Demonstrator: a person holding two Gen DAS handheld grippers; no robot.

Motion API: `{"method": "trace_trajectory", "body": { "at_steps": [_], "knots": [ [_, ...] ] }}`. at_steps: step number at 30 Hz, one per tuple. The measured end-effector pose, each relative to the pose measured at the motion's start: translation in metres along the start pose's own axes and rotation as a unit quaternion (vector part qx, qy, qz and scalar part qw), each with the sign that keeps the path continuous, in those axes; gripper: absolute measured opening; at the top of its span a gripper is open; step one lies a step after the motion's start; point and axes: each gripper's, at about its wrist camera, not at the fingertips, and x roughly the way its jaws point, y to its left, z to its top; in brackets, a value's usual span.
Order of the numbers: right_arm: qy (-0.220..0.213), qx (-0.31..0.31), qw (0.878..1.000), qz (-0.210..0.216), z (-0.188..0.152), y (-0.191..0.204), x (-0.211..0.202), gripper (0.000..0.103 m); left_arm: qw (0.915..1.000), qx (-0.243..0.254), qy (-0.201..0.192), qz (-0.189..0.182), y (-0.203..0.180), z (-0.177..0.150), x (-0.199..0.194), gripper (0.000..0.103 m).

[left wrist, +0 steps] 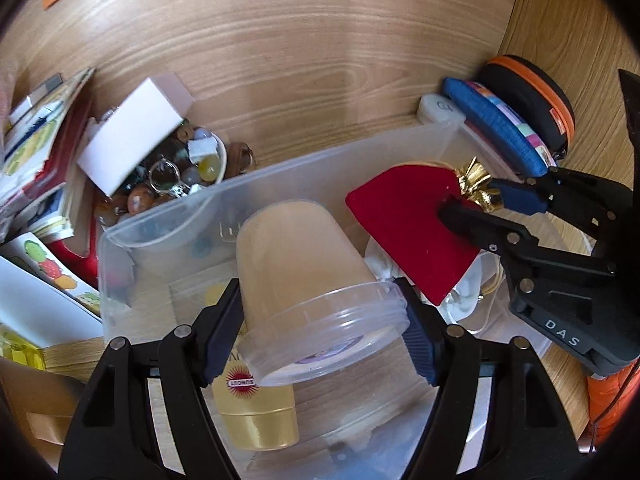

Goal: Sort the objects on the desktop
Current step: 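Lower the jar and red pouch into the clear bin and open both tools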

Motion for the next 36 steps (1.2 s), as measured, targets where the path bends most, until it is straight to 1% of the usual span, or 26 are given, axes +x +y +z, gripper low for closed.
{"method": "trace_trajectory", "body": {
  "at_steps": [3,7,9,11,14,17,23,25,27,32,36],
  "knots": [
    [-0.002,-0.008,1.000,-0.005,-0.001,0.001,-0.001,0.028,0.9999,0.002,0.016,0.002,-0.001,0.000,0.005,0.072],
    [-0.005,-0.016,1.000,-0.004,-0.002,0.002,-0.004,0.033,0.9996,0.011,0.021,0.013,-0.005,0.000,0.006,0.071],
    [-0.006,-0.015,1.000,0.000,-0.003,0.002,-0.005,0.043,0.9997,0.012,0.020,0.010,-0.006,0.001,0.006,0.071],
    [-0.007,-0.013,1.000,0.011,-0.003,0.001,-0.007,0.047,0.9996,0.015,0.020,0.013,-0.007,0.001,0.006,0.071],
    [-0.008,-0.010,1.000,0.014,-0.003,0.001,-0.009,0.047,0.9993,0.021,0.023,0.019,-0.008,-0.001,0.005,0.071],
    [-0.009,-0.010,1.000,0.019,-0.002,0.001,-0.012,0.051,0.9994,0.017,0.021,0.024,-0.004,-0.003,0.000,0.071],
    [-0.015,-0.003,1.000,0.024,0.006,-0.002,-0.028,0.052,0.9993,0.009,0.000,0.037,0.002,-0.002,-0.022,0.071],
    [-0.020,0.000,1.000,0.020,0.007,-0.003,-0.036,0.057,0.9992,0.007,-0.005,0.040,0.003,-0.002,-0.027,0.071],
    [-0.025,0.006,1.000,0.016,0.007,-0.004,-0.045,0.065,0.9990,0.007,-0.011,0.043,0.003,-0.004,-0.034,0.071],
    [-0.038,0.013,0.999,0.021,0.004,-0.002,-0.066,0.066,0.9986,0.003,-0.027,0.044,0.007,-0.012,-0.057,0.072],
    [-0.044,0.005,0.999,0.010,0.001,0.006,-0.082,0.067,0.9980,0.001,-0.043,0.046,0.006,-0.019,-0.074,0.077]
  ]
}}
